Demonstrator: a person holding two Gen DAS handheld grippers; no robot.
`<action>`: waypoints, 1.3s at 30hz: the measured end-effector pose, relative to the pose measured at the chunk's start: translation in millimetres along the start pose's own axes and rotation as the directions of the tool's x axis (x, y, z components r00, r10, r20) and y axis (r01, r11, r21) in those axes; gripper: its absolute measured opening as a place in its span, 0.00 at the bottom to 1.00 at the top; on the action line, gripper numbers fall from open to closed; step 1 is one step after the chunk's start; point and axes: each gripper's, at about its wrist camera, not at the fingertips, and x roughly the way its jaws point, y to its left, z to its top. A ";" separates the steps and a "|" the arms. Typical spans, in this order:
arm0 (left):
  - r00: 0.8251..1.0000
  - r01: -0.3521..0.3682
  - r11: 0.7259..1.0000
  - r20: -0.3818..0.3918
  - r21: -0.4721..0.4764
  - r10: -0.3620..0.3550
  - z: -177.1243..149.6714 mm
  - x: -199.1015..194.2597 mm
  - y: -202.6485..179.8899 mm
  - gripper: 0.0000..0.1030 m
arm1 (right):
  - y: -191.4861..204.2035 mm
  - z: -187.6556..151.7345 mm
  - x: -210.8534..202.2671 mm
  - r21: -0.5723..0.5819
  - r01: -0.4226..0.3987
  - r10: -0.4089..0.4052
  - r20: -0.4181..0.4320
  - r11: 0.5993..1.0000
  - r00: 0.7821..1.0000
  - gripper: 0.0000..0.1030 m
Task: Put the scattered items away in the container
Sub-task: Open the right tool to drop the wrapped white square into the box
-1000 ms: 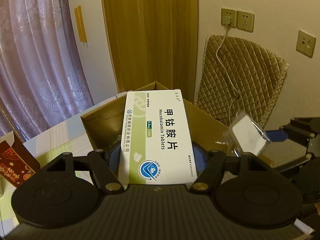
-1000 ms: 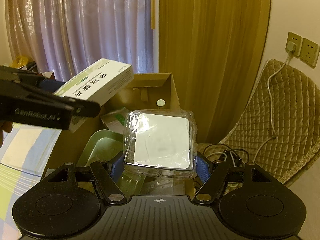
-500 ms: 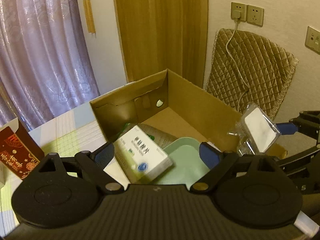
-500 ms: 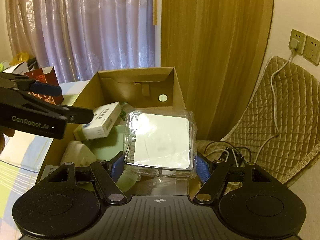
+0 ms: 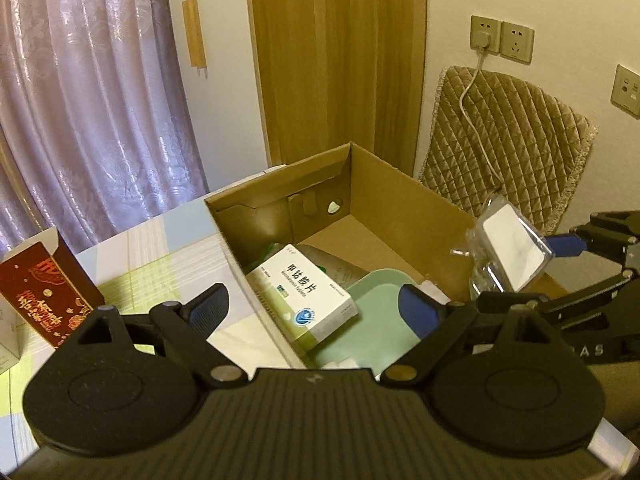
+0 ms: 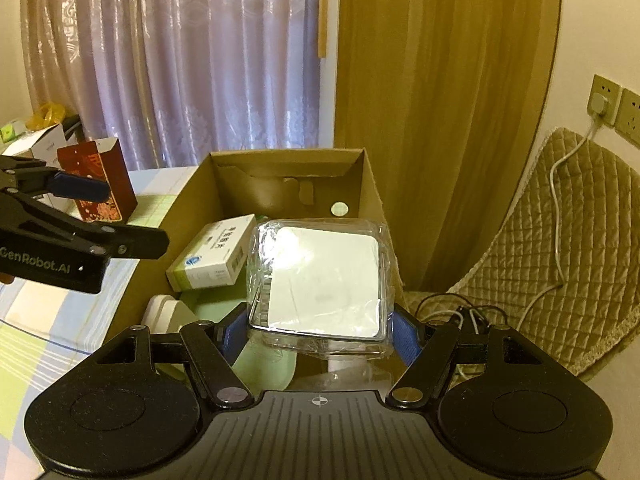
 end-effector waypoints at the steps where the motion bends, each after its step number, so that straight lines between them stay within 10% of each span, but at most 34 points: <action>1: 1.000 -0.001 1.000 0.000 -0.002 0.001 -0.7 -1.1 1.6 0.87 | 0.5 0.5 0.5 -0.003 0.000 0.000 0.002 1.000 1.000 0.72; 39: 0.999 -0.042 0.998 -0.024 -0.049 0.041 -21.8 -13.9 38.2 0.87 | 19.2 27.9 33.8 -0.060 -0.022 0.025 0.045 0.998 0.999 0.72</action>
